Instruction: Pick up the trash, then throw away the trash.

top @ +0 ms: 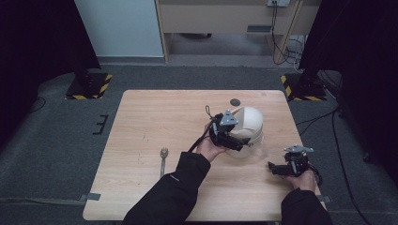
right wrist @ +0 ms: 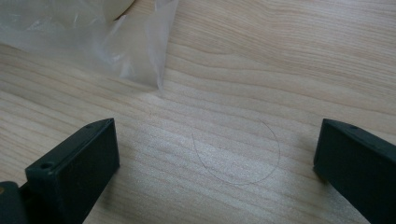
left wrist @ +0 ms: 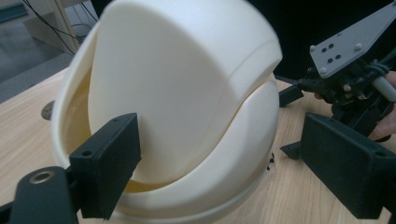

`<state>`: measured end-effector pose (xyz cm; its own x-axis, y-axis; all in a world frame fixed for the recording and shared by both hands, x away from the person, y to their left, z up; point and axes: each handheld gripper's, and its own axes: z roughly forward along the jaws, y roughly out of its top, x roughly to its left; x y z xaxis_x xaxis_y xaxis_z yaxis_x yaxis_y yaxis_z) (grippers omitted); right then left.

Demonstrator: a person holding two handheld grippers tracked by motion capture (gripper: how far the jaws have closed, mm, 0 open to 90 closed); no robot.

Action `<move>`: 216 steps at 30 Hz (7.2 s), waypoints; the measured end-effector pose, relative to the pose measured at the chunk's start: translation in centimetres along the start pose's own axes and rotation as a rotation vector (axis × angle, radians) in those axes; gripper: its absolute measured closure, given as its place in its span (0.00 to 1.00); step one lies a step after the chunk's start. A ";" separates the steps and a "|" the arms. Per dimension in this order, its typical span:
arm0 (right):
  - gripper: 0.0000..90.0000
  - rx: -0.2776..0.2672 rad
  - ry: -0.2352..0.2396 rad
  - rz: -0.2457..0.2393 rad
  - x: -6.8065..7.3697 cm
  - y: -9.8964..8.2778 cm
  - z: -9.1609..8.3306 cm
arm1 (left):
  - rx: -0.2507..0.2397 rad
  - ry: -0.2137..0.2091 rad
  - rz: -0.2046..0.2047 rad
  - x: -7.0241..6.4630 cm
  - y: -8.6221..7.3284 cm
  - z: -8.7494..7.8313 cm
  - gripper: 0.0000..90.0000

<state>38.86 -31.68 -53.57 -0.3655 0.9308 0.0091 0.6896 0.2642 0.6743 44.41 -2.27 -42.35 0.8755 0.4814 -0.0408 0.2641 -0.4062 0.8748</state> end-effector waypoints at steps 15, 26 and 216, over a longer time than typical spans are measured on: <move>0.01 -0.002 0.004 -0.007 -0.1 0.0 0.0 | -0.028 -0.029 -0.049 0.7 0.0 0.3 0.14; 0.01 -0.004 0.006 -0.008 -0.1 0.0 0.0 | -0.086 0.074 -0.007 0.5 -0.4 -9.1 0.15; 0.95 -0.621 0.489 -0.011 12.9 15.9 -13.4 | -0.168 0.350 -0.091 -1.7 -9.1 -19.9 0.37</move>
<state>36.73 -18.88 -32.81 -0.7034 0.6738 0.2263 0.2616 -0.0506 0.9639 32.51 16.05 -40.60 0.6536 0.7566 0.0201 0.2390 -0.2315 0.9430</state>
